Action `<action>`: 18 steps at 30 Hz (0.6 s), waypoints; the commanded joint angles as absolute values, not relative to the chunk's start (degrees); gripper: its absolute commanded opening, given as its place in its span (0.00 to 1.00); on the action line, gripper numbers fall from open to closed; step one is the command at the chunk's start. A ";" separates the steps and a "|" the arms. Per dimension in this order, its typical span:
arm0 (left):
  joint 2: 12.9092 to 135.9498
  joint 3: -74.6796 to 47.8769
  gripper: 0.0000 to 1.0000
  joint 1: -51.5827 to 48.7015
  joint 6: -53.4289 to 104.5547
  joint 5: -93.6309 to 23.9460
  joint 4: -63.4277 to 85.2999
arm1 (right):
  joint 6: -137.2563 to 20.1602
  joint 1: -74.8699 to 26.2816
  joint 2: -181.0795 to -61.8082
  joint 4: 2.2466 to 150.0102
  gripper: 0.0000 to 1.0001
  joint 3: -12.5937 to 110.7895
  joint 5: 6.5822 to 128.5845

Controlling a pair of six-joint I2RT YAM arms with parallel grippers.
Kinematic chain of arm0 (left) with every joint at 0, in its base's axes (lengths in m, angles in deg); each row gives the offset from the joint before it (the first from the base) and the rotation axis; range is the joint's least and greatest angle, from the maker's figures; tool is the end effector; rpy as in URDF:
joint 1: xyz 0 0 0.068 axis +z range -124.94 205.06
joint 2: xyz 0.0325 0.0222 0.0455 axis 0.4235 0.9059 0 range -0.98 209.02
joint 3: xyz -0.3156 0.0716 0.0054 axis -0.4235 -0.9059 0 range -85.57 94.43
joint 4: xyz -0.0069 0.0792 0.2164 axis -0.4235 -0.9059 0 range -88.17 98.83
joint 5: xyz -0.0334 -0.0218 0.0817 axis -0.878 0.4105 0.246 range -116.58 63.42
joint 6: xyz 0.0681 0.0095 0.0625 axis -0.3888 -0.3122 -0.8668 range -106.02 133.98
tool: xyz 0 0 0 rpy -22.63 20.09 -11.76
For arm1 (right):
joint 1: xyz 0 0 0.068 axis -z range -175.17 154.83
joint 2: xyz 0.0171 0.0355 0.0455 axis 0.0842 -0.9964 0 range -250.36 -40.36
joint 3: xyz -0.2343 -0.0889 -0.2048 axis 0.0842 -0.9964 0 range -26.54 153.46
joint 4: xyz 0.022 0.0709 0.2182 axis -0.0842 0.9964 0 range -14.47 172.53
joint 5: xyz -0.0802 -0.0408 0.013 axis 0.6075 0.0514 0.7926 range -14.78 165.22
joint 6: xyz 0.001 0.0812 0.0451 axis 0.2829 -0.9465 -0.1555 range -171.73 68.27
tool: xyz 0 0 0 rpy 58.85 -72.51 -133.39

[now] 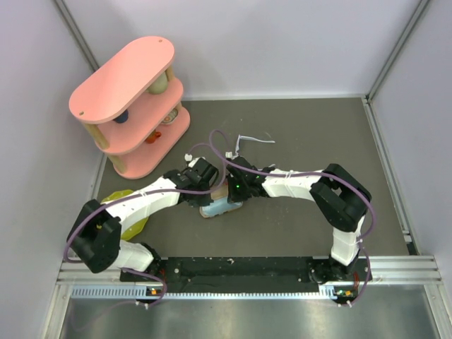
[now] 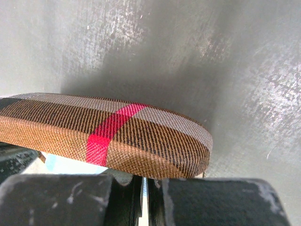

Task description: Organize the sunglasses

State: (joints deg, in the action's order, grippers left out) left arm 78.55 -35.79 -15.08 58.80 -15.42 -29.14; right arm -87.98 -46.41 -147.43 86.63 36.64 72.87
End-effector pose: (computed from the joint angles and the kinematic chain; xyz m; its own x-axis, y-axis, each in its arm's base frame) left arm 0.1903 -0.1392 0.2272 -0.9080 -0.1390 -0.3952 -0.0899 0.9860 -0.1403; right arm 0.2460 0.3119 0.1833 -0.8829 -0.1560 -0.4428 -0.3369 0.8674 0.3663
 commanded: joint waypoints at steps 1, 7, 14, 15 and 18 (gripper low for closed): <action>77.77 -36.26 0.12 -14.93 57.49 -21.74 -20.45 | -86.36 -47.02 -154.97 93.90 0.00 33.76 78.92; 84.00 -40.30 0.06 -14.93 55.47 -26.32 -13.93 | -86.10 -47.02 -154.97 94.25 0.00 34.28 79.27; 87.70 -43.56 0.03 -14.93 52.39 -24.48 -14.89 | -85.13 -47.02 -153.66 95.48 0.00 34.99 81.02; 88.40 -42.95 0.03 -14.84 52.13 -23.95 -15.33 | -84.96 -47.02 -153.39 95.66 0.00 35.16 81.03; 90.25 -41.80 0.01 -14.84 52.04 -23.42 -16.92 | -84.34 -47.02 -152.52 97.06 0.00 35.95 81.90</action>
